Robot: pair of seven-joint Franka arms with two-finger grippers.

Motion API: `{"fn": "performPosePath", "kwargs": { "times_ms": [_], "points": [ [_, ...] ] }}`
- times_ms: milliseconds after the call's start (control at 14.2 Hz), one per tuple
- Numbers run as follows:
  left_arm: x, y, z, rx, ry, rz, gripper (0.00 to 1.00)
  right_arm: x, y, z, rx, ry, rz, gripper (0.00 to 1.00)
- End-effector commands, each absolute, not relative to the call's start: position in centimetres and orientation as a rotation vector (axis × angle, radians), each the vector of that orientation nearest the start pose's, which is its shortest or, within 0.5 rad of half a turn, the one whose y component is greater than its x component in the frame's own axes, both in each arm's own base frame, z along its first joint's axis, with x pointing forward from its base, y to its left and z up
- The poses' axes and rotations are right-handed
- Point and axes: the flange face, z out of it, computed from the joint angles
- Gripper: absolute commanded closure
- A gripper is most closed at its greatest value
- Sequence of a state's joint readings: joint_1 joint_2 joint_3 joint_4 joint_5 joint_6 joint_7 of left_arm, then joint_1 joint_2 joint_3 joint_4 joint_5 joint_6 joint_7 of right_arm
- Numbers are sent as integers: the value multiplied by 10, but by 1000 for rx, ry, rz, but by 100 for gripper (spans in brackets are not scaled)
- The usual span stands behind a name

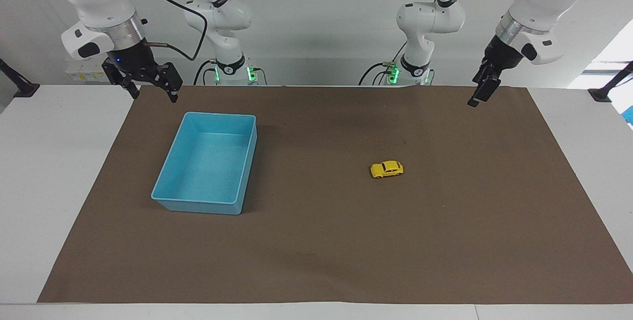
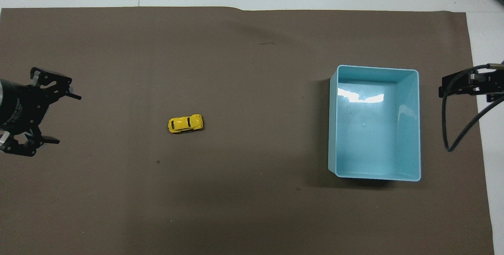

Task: Wind up and store yellow beetle car
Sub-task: 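Move the left gripper toward the yellow toy car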

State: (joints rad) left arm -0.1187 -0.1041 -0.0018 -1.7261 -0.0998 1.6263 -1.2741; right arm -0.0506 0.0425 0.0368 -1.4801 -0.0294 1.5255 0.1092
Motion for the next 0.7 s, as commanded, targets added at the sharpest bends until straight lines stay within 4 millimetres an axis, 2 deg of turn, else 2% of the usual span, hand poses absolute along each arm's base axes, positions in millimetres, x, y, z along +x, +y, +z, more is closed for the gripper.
{"fn": "performPosePath", "kwargs": {
  "times_ms": [0, 140, 351, 492, 632],
  "points": [
    [526, -95, 575, -2526, -2027, 96, 0, 561, -11, 639, -3169, 185, -22, 0],
    [525, -109, 558, -2446, -2128, 94, 0, 561, -11, 639, -3169, 185, -22, 0],
    [533, -112, 543, -2217, -2357, 107, 0, 561, -11, 639, -3169, 185, -22, 0],
    [544, -114, 523, -2018, -2536, 106, 0, 561, -11, 639, -3169, 185, -22, 0],
    [551, -132, 502, -1910, -2613, 112, 0, 561, -11, 639, -3169, 185, -22, 0]
  ]
}}
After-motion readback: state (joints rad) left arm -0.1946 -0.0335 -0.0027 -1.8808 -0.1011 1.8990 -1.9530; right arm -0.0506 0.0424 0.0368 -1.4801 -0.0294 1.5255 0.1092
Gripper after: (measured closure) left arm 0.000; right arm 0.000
